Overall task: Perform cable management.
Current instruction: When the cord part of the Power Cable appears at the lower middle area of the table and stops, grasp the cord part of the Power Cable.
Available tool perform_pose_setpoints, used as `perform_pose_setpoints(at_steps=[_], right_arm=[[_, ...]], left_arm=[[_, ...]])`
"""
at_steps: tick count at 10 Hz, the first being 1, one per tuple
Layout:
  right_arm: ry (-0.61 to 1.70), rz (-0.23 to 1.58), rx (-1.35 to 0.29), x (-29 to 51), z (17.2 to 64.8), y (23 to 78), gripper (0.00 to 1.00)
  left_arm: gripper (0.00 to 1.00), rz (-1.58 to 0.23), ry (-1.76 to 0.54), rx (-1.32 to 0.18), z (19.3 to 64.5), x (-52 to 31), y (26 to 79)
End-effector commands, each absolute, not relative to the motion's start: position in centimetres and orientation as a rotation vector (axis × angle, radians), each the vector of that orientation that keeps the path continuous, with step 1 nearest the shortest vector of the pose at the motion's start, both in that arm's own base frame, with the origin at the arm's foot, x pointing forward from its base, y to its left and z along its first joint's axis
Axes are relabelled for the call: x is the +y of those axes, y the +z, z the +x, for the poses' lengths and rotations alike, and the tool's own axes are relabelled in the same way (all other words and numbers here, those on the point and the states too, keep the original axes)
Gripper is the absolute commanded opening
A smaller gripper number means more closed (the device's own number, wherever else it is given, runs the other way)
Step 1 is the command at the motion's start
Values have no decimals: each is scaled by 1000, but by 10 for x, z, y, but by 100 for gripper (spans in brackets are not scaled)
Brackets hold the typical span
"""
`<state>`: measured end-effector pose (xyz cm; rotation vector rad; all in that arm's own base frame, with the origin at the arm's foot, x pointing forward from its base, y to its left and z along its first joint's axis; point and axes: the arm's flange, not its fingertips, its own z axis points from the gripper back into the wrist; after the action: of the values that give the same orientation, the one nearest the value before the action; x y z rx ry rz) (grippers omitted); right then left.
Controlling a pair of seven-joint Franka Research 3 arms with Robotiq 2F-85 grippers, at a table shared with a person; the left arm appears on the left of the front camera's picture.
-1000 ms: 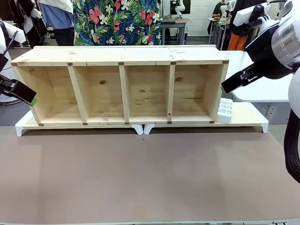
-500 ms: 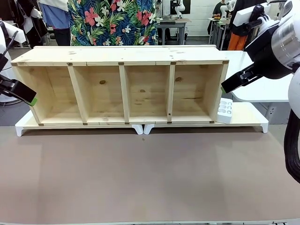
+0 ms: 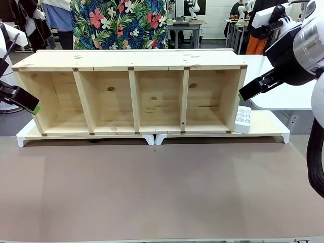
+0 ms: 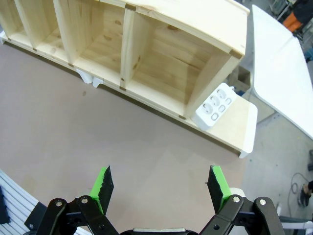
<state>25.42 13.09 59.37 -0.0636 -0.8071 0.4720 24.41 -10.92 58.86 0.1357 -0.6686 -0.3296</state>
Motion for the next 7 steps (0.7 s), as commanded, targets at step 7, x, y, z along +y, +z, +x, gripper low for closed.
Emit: perform_pose_setpoints(at_steps=[7], right_arm=[[471,-63,-807,131,254,594,100]], left_arm=[[100,138,-336,-668,246,-109,588]])
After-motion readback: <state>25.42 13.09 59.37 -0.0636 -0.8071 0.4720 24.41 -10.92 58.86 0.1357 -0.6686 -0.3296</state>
